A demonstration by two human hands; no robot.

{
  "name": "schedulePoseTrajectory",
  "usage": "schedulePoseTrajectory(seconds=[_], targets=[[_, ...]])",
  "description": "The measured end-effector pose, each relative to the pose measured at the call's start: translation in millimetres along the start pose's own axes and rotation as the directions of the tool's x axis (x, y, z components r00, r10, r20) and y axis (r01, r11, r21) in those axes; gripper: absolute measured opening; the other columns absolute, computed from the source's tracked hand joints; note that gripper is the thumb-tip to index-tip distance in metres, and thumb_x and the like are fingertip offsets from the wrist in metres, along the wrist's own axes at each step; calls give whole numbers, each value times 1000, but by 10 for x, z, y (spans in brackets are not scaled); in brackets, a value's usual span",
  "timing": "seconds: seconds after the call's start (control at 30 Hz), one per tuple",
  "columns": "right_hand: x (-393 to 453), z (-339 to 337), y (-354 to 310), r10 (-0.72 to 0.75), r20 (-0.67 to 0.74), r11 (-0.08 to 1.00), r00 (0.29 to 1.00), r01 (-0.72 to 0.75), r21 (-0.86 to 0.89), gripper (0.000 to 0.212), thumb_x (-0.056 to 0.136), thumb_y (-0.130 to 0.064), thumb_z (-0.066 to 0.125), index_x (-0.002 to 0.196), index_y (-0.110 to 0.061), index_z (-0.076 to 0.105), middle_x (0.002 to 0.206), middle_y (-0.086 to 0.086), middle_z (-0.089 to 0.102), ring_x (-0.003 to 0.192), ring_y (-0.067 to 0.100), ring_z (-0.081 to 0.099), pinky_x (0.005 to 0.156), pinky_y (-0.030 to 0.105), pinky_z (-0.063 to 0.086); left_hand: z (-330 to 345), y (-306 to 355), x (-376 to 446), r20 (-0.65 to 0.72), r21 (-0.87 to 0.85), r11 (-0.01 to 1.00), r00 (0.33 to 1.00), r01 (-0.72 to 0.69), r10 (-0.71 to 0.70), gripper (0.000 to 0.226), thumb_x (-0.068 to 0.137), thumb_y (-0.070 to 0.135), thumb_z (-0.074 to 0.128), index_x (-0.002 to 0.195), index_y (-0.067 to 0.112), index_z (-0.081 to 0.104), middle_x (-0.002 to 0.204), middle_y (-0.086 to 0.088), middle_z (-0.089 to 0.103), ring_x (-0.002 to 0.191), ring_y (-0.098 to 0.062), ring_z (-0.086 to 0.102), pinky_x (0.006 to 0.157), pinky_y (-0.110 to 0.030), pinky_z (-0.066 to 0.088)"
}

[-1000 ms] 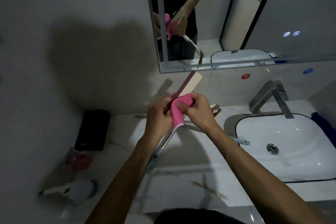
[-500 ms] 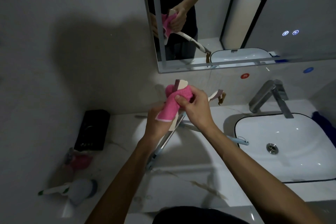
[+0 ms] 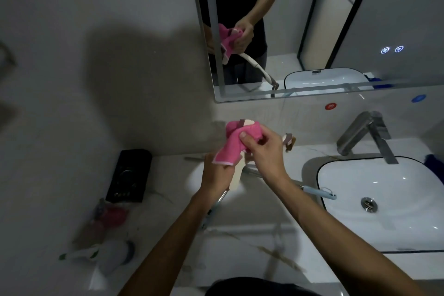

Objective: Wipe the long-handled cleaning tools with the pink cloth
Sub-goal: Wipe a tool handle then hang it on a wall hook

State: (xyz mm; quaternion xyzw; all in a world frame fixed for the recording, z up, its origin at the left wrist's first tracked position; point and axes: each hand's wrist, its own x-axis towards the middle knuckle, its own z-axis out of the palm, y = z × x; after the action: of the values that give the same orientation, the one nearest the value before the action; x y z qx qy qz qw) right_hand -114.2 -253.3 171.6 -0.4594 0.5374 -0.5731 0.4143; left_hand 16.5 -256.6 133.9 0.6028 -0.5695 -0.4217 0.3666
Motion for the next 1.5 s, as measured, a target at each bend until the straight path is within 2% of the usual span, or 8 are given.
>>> schedulePoseTrajectory(seconds=[0.1,0.17,0.4,0.7,0.93,1.13,1.3,1.5], targets=[[55,-159,-90,-28,6,999,1000,28,23,11,93,-9,68,104,-8,69,81,4,68,65,10,61,59,23,52,75,136,24,-15,-25,999,1000,-22,21,23,85,14,77,105,14,65,88,-1,65,76,-16,61,63,-20,47],[99,-303,-135,-44,-25,998,999,45,41,10,94,-9,67,103,-12,69,82,0,68,69,8,63,62,21,52,148,310,17,11,0,1000,1000,-29,29,18,85,15,77,87,22,61,80,-5,65,66,-20,60,52,-17,47],[110,-514,-33,-99,-25,991,995,96,-96,10,93,-17,70,99,-9,69,88,9,72,80,27,70,75,49,60,274,563,131,71,-6,988,986,-152,152,17,92,26,70,77,18,67,68,-10,70,61,-30,69,55,-50,58],[338,-556,-433,-170,-180,985,969,168,-24,10,93,-13,69,101,-6,70,84,2,71,77,15,68,74,33,59,415,543,138,-5,-154,979,991,-129,130,20,78,20,69,60,18,60,57,3,56,56,-6,49,56,-27,40],[67,-477,-109,-113,56,959,992,124,-253,16,92,-15,68,107,-15,70,99,2,71,94,16,67,86,37,56,225,528,199,-26,-111,954,961,-277,275,15,87,-9,66,83,5,68,53,17,61,56,10,59,57,-7,46],[194,-743,-44,-179,336,641,925,369,-673,28,83,-17,77,109,-25,73,93,-17,67,86,7,57,94,38,42,-7,547,240,7,-136,939,947,-317,321,28,91,4,67,100,30,73,74,26,71,70,5,64,65,-19,52],[126,-572,-111,-134,339,730,931,324,-601,15,86,-21,76,98,-15,68,87,-4,65,73,5,51,73,17,38,11,527,194,12,-168,936,949,-310,316,22,90,9,65,98,27,75,77,16,73,73,-4,67,69,-28,55],[146,-483,-105,-197,416,654,888,435,-619,10,91,-27,69,91,-17,65,86,-1,67,79,16,62,80,34,53,-50,480,151,7,-234,935,961,-267,276,17,92,17,68,93,32,75,85,6,75,82,-23,73,74,-41,61]])
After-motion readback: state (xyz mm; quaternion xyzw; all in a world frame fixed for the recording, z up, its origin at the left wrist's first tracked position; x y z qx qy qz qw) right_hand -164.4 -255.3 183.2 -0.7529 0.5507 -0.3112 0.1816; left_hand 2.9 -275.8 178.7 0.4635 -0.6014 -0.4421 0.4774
